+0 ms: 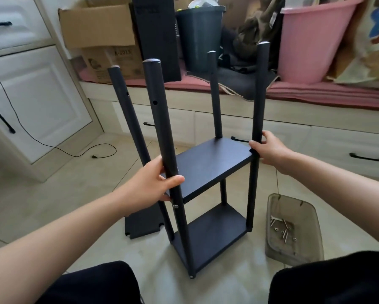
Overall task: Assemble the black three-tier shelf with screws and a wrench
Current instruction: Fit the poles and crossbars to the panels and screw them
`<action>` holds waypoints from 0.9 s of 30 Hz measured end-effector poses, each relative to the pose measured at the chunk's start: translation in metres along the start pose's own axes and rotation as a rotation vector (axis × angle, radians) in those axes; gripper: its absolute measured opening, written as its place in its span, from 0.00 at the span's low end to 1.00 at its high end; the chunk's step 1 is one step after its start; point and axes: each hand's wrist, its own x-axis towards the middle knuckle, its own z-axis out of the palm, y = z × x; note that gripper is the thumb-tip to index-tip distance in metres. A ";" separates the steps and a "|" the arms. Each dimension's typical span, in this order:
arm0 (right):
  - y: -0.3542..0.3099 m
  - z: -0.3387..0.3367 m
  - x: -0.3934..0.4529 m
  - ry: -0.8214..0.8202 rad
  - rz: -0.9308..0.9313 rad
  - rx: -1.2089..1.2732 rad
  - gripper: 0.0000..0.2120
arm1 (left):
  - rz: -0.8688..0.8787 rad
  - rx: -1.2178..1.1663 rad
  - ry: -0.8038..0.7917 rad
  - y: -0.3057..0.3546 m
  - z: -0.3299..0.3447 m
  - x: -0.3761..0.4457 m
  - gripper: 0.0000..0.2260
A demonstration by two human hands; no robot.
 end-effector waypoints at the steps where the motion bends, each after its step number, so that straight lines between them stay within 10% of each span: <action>1: 0.000 0.000 0.000 0.010 -0.001 -0.007 0.21 | 0.003 0.002 0.002 0.000 0.000 0.000 0.07; 27: 0.048 -0.048 -0.085 -0.042 -0.039 -0.081 0.14 | 0.009 0.001 0.403 -0.017 -0.007 0.061 0.07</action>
